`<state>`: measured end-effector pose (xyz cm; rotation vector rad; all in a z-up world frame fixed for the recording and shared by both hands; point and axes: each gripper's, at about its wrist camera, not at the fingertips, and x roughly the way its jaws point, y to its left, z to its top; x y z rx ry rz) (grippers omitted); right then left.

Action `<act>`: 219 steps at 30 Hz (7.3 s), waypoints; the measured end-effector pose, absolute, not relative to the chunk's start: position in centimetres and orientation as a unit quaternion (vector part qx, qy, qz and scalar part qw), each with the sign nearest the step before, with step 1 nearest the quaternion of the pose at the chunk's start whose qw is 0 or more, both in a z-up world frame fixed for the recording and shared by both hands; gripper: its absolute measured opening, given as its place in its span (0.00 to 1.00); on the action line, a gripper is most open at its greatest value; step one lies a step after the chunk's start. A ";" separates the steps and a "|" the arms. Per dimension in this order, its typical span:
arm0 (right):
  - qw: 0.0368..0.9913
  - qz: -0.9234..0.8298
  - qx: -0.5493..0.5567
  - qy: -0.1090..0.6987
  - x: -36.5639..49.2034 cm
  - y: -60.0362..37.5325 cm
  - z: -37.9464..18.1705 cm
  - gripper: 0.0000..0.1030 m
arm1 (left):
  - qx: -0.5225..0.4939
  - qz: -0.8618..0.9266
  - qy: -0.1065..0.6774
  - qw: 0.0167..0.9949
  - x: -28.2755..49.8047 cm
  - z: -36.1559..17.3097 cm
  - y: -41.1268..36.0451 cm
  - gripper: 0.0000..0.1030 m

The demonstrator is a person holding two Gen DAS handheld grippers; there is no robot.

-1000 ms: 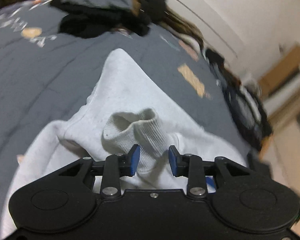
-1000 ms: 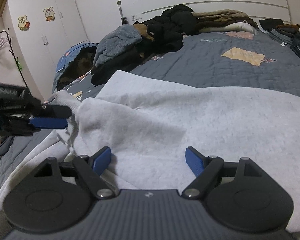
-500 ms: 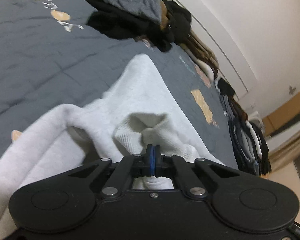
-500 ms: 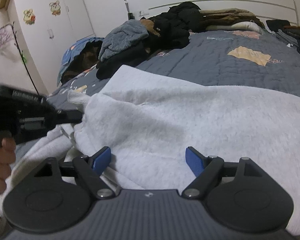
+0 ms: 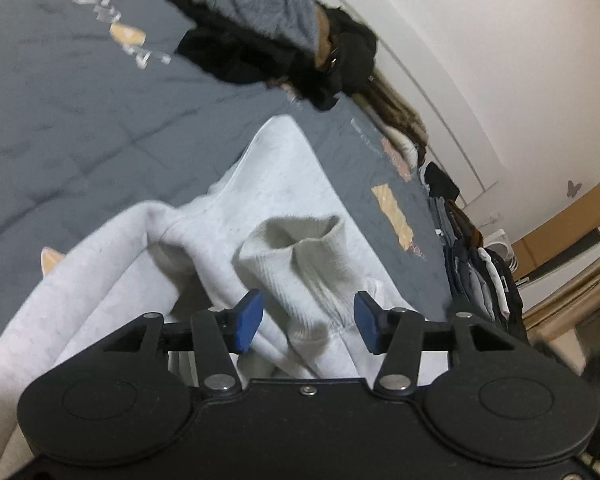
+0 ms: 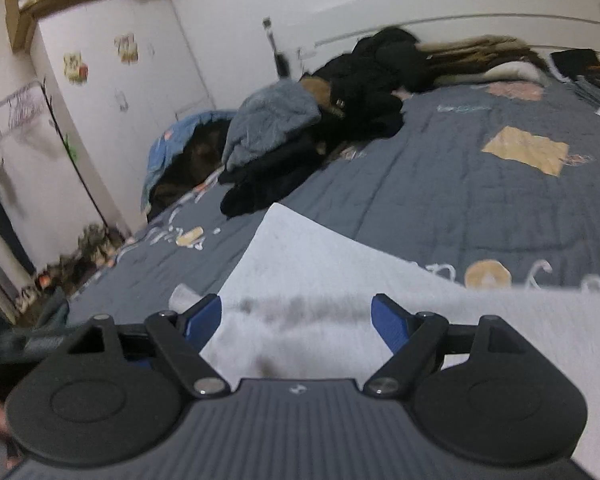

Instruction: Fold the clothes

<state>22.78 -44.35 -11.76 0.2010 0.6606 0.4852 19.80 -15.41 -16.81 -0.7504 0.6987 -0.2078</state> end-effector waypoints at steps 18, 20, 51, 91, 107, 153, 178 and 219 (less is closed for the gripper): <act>0.865 0.271 -0.046 0.420 30.0 -38.9 -14.7 0.79 | -0.387 -0.103 0.353 0.846 23.0 -18.9 -16.4 0.35; 0.861 0.275 -0.057 0.424 30.1 -38.4 -14.9 0.77 | -0.379 -0.104 0.352 0.849 22.8 -18.8 -16.4 0.18; 0.790 0.428 -0.082 0.431 31.5 -33.8 -12.8 0.54 | -0.286 -0.124 0.346 0.885 21.6 -18.0 -16.2 0.15; 0.913 0.251 0.055 0.317 29.9 -39.1 -9.0 0.37 | -0.314 -0.166 0.284 0.891 25.4 -16.6 -12.9 0.32; 0.939 0.177 0.117 0.272 16.3 -46.4 -11.9 0.42 | -0.027 -0.357 0.299 0.884 29.2 -14.0 -13.7 0.40; 0.912 0.163 0.158 0.341 15.5 -50.1 -18.4 0.51 | -0.021 -0.487 0.351 0.799 27.6 -16.6 -9.2 0.14; 0.904 0.188 0.131 0.360 15.6 -50.0 -18.6 0.51 | -0.160 -0.434 0.444 0.767 30.3 -20.4 -10.2 0.07; 0.909 0.179 0.146 0.346 14.8 -50.4 -18.1 0.52 | -0.137 -0.345 0.450 0.812 32.3 -14.9 -8.1 0.45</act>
